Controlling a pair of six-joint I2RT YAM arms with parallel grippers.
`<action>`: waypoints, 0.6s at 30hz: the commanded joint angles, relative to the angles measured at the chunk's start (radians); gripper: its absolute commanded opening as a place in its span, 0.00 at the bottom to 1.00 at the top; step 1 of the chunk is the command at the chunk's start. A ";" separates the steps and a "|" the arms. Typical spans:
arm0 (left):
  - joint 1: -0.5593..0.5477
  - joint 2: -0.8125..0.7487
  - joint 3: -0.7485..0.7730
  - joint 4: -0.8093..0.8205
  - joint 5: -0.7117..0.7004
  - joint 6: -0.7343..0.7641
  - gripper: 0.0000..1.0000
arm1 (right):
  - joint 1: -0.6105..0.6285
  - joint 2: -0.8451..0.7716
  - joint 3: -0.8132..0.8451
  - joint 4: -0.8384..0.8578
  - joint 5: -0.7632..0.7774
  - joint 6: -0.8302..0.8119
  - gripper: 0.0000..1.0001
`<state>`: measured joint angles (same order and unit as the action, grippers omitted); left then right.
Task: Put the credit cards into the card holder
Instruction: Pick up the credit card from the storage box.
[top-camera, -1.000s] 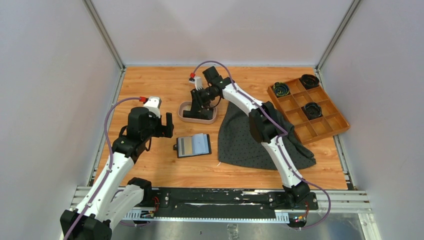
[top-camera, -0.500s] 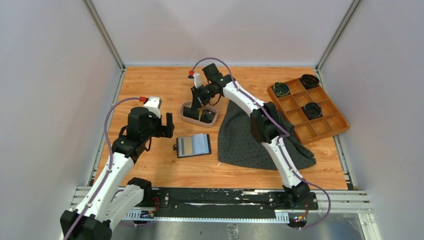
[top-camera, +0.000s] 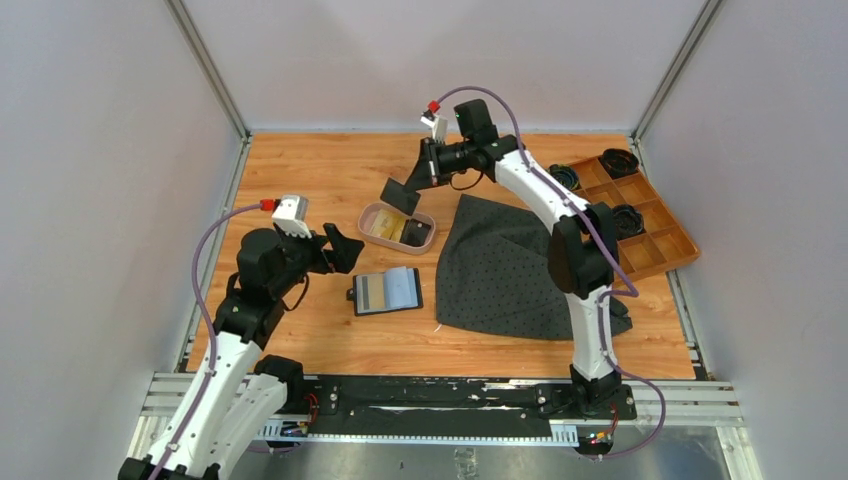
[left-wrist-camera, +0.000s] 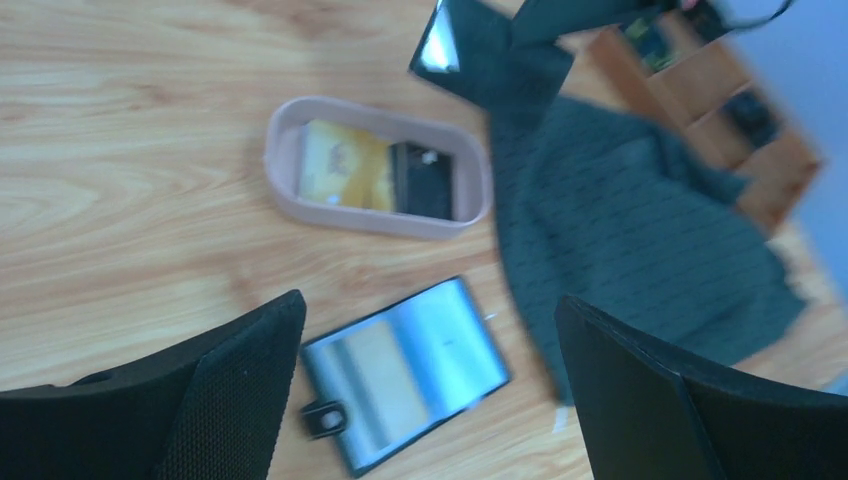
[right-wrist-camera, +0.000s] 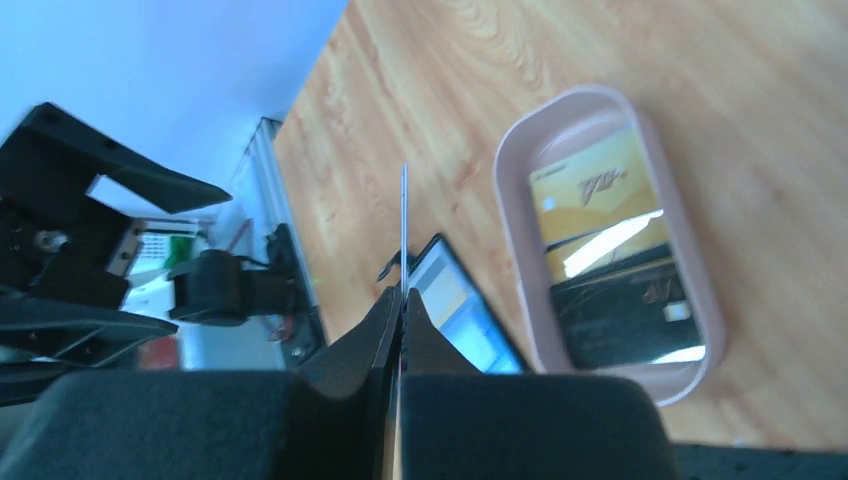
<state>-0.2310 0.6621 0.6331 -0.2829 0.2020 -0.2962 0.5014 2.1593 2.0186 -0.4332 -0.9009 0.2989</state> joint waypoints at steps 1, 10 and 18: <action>0.005 -0.049 -0.113 0.310 0.181 -0.418 1.00 | -0.039 -0.105 -0.243 0.299 -0.140 0.411 0.00; 0.005 -0.016 -0.192 0.464 0.216 -0.836 0.93 | -0.057 -0.217 -0.561 0.686 -0.252 0.872 0.00; 0.004 0.069 -0.206 0.519 0.173 -0.897 0.84 | -0.057 -0.228 -0.613 0.779 -0.296 0.951 0.00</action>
<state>-0.2314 0.6773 0.4442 0.1741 0.3801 -1.1275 0.4538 1.9743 1.4139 0.2401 -1.1332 1.1641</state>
